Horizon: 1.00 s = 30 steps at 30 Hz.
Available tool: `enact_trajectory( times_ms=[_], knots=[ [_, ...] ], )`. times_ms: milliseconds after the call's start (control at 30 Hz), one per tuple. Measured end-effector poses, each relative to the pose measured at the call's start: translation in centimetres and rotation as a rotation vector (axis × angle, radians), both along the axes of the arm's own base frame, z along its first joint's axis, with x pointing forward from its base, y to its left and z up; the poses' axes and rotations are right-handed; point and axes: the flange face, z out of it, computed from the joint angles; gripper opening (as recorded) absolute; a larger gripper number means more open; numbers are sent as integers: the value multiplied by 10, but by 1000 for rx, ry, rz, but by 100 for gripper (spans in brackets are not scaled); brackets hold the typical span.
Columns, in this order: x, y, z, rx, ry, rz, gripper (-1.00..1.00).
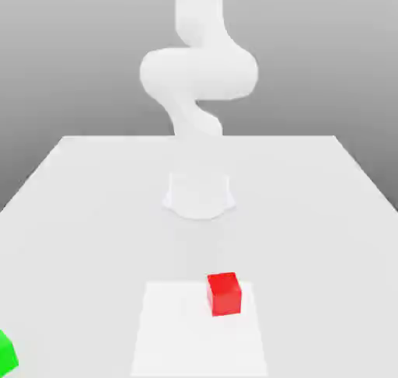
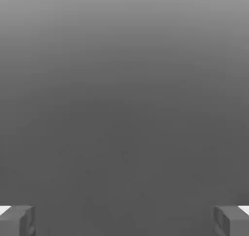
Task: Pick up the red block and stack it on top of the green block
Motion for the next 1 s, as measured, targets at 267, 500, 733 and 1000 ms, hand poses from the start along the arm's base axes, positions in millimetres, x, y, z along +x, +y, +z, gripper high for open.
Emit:
enact_trajectory(
  times_ms=[267, 500, 733, 1000],
  knots=[
    [56, 20, -199, -32, 299, 64, 0],
    [24, 34, -376, -56, 578, 129, 0],
    [-14, 38, -485, -65, 716, 163, 0],
    [-16, 38, -512, -66, 717, 164, -100]
  ],
)
